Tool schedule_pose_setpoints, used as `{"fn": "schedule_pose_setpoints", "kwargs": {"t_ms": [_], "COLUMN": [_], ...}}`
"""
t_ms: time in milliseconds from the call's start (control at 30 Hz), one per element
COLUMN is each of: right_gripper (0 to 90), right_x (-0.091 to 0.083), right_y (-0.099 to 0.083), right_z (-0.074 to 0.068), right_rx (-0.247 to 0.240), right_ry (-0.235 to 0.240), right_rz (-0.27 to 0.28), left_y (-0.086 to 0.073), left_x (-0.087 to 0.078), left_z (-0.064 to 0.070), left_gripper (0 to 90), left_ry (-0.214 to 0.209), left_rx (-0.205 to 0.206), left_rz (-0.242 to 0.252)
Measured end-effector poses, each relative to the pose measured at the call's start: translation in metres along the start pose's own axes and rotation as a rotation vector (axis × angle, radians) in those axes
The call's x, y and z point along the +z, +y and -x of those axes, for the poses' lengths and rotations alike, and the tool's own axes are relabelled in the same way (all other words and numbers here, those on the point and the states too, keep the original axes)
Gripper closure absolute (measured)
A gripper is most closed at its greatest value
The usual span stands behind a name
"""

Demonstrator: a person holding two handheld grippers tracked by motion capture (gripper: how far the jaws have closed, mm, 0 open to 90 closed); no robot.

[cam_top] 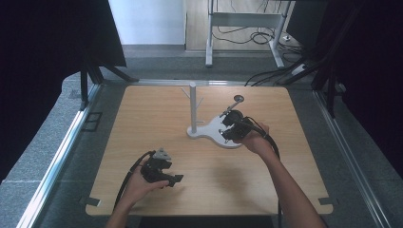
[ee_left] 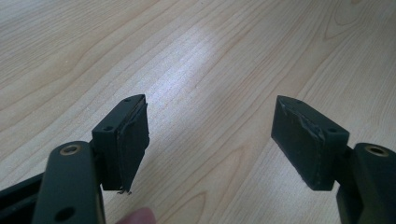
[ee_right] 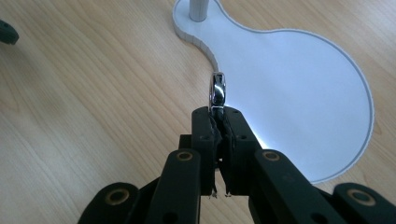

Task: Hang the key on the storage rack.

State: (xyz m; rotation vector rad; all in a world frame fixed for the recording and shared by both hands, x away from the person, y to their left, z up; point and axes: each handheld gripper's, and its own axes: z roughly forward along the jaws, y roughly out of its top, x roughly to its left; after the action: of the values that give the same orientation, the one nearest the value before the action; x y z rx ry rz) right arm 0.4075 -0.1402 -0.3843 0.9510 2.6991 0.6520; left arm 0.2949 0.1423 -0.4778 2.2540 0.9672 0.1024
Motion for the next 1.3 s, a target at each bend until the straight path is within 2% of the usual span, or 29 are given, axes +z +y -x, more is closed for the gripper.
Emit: {"fn": "schedule_pose_setpoints", "kwargs": {"t_ms": [667, 933, 967, 1300], "right_gripper": [84.5, 84.5, 84.5, 84.5], "right_x": [-0.002, -0.005, -0.004, -0.005], "right_y": [0.014, 0.018, 0.019, 0.035], "right_z": [0.014, 0.02, 0.022, 0.031], "right_rx": [0.023, 0.051, 0.042, 0.061], "right_ry": [-0.005, -0.008, -0.008, -0.004], "right_rz": [0.029, 0.046, 0.048, 0.078], "left_y": [0.0, 0.001, 0.001, 0.0], "left_x": [0.003, 0.003, 0.004, 0.005], "left_z": [0.002, 0.004, 0.004, 0.003], "left_gripper": [28.1, 28.1, 28.1, 28.1], "left_ry": [-0.006, -0.01, -0.01, -0.019], "left_rx": [0.011, 0.014, 0.013, 0.015], "left_rz": [-0.014, -0.013, -0.013, -0.015]}}
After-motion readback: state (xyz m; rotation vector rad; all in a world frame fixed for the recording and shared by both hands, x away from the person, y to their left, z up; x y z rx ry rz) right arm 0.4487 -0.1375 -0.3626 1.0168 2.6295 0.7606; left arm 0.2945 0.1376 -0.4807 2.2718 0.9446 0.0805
